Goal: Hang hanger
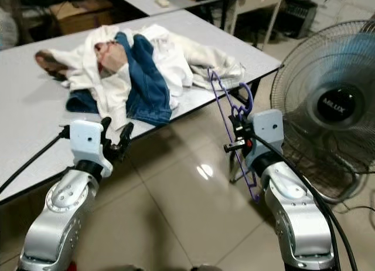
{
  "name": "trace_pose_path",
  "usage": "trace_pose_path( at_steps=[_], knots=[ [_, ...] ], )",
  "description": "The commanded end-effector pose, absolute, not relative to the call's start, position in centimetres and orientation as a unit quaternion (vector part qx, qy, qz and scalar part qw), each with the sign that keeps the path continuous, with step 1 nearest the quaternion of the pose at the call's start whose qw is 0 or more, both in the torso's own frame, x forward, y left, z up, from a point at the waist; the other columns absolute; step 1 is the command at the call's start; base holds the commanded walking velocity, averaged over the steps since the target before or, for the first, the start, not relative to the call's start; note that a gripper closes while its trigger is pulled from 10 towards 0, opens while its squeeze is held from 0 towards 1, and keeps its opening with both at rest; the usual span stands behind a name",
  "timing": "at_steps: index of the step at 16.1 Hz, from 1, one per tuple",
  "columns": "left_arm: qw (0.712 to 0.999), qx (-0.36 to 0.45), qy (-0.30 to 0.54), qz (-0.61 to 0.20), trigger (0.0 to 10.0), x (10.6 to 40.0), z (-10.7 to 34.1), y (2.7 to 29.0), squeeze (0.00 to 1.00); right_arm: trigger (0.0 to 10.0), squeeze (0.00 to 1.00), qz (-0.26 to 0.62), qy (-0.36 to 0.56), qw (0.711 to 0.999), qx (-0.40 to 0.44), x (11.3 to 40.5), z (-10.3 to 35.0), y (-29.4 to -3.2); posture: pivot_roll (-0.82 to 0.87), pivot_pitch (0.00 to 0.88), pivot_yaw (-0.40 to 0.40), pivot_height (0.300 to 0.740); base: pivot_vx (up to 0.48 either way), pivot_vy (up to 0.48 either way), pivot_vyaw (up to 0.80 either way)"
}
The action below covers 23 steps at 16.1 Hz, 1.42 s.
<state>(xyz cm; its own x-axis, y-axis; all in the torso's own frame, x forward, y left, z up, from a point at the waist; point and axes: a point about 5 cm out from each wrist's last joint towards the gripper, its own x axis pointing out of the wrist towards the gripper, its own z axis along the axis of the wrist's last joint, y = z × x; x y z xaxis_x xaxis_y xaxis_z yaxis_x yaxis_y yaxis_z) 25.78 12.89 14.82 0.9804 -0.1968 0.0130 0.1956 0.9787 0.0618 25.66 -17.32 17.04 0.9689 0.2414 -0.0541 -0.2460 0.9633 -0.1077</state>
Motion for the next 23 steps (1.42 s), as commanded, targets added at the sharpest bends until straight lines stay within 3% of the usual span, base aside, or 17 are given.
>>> trace_pose_path(
  at_steps=[1,2,13,18,23],
  knots=[
    [0.994,0.026,-0.009,-0.104,10.0,25.8,14.9,12.7,0.68,10.0,0.00,0.117,0.008,0.992,-0.050,25.3,17.3,-17.5,-0.14,0.089,0.026,0.740,0.000,0.000,0.00],
    [0.995,0.026,-0.008,-0.100,10.0,26.1,14.8,12.6,0.80,10.0,0.00,0.112,0.012,0.993,-0.044,25.1,17.0,-17.7,-0.14,0.088,0.027,0.740,0.000,0.000,0.00],
    [0.995,0.036,-0.013,-0.087,10.0,26.3,14.5,12.8,0.77,10.0,0.00,0.123,0.013,0.990,-0.067,25.2,16.9,-17.8,-0.14,0.090,0.026,0.740,0.273,0.000,-0.13],
    [0.997,0.049,-0.021,-0.059,10.0,26.1,14.7,13.8,0.77,10.0,0.00,0.171,0.022,0.982,-0.076,24.6,16.7,-16.7,-0.13,0.096,0.029,0.740,0.390,0.000,0.00],
    [0.997,0.067,-0.010,-0.048,10.0,25.7,14.2,14.9,0.75,10.0,0.00,0.170,0.011,0.983,-0.068,24.4,16.6,-16.9,-0.13,0.101,0.038,0.740,0.377,0.000,0.48]
  ],
)
